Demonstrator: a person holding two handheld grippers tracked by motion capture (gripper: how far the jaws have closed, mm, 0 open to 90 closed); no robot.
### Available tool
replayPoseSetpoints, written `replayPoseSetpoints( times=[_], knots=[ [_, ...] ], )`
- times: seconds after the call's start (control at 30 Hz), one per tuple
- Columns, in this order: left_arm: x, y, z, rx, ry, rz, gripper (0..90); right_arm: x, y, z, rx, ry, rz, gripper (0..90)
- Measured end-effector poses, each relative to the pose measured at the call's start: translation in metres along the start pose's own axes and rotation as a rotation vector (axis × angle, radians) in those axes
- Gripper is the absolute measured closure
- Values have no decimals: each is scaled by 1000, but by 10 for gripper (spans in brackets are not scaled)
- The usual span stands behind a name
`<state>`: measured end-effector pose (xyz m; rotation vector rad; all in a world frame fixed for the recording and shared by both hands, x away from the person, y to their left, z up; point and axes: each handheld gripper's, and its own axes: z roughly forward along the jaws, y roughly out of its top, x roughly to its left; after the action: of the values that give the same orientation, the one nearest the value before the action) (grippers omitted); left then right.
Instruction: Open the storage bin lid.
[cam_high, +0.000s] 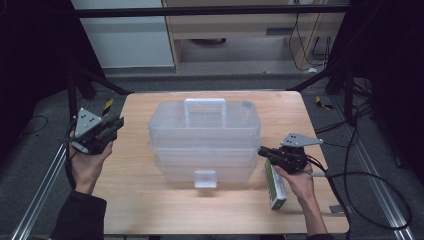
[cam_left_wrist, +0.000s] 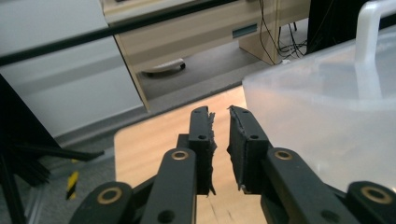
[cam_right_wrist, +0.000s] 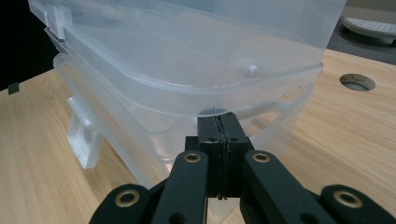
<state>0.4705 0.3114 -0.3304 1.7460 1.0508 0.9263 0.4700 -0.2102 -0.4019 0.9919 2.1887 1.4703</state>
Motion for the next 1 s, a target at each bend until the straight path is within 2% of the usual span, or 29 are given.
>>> replayPoseSetpoints(
  times=[0.03, 0.07, 0.17, 0.2, 0.3, 0.33, 0.37, 0.43, 0.63, 0.67, 0.77, 0.8, 0.83, 0.9, 1.0],
  knots=[
    [0, -6, 1, 7, -5, -18, 826, 0, 0, 0, -1, -1, -2, 899],
    [0, -6, 1, 7, -5, -18, 840, 0, 0, 0, -1, -1, -2, 899],
    [-3, -24, 5, 27, -45, -65, 855, 0, 0, 0, 0, -1, -1, 900],
    [-6, -31, 6, 39, -59, -71, 862, 0, 0, 0, 0, 0, -1, 900],
    [-11, -37, 7, 37, -70, -82, 886, 0, 0, 0, 0, 2, 3, 899],
    [-16, -43, 8, 34, -85, -92, 891, 0, 0, 1, 2, -1, -1, 900],
    [-16, -43, 8, 34, -85, -92, 893, 0, 0, 1, 2, -1, -1, 900],
    [-25, -48, 13, 64, -97, -67, 894, 0, -1, 1, 6, 0, -1, 899],
    [-37, -57, 21, 99, -136, -55, 895, 0, -1, 2, 10, -3, -7, 899],
    [-41, -60, 23, 109, -159, -38, 895, 0, -1, 2, 10, -4, -7, 899],
    [-47, -65, 24, 128, -180, -18, 895, 0, -1, 2, 11, -4, -10, 899],
    [-47, -65, 24, 128, -180, -18, 896, 0, -1, 2, 11, -4, -10, 899],
    [-51, -66, 25, 131, -200, -1, 895, 1, -1, 2, 12, -4, -8, 899],
    [-53, -64, 26, 119, -227, -8, 895, 1, -1, 2, 12, -6, -9, 899],
    [-56, -61, 25, 101, -237, -5, 895, 1, -1, 2, 11, -6, -8, 899]
  ],
)
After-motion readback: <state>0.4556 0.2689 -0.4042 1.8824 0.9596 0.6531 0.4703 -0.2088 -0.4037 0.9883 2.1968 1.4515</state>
